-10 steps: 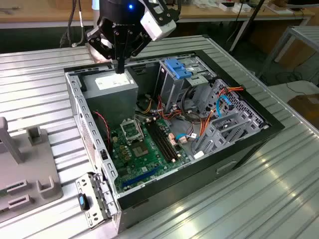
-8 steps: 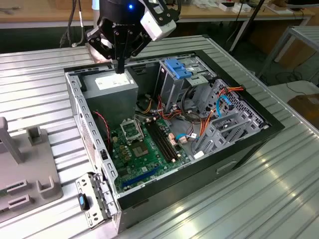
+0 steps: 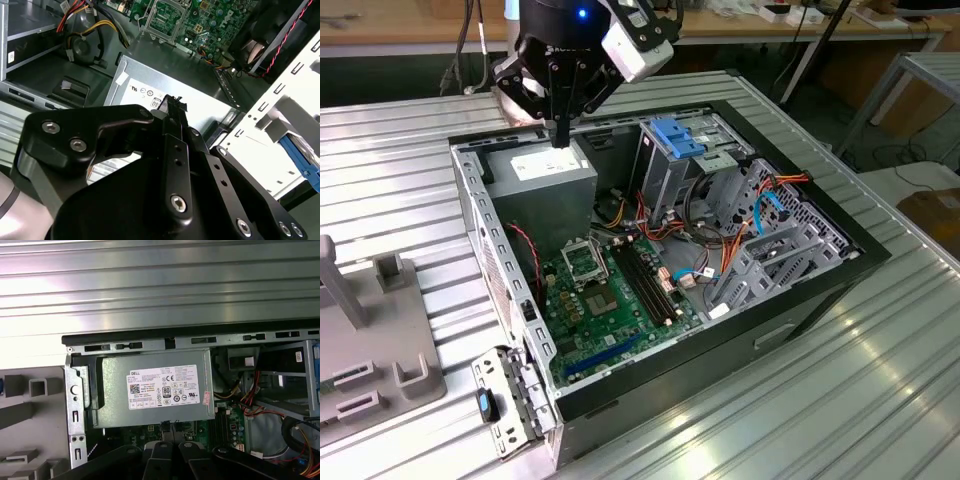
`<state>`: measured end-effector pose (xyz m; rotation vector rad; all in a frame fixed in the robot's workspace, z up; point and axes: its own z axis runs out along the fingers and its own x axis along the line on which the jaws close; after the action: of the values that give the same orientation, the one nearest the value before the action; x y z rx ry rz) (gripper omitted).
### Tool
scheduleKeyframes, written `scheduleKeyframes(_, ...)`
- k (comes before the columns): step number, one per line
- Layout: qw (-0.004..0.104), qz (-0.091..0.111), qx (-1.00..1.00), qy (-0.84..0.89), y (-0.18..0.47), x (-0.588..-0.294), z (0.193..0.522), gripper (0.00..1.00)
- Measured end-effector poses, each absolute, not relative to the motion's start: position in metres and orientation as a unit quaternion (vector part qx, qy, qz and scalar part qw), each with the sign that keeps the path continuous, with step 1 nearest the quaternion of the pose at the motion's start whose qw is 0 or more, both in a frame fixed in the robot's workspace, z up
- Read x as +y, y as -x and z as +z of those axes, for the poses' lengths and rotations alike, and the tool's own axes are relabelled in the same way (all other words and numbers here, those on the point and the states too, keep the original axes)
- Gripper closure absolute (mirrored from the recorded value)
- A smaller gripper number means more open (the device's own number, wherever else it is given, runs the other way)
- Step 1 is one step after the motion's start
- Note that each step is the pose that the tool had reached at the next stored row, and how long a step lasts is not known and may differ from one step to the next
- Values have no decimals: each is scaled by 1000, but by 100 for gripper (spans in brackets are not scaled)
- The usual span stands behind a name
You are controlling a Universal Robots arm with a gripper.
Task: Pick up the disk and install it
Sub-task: 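Reach for the disk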
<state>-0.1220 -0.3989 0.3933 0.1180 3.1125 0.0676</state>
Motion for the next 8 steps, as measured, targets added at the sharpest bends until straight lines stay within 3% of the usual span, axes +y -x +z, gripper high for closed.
scheduleKeyframes(8, 13, 22, 999, -38, 131, -399, 393, 89)
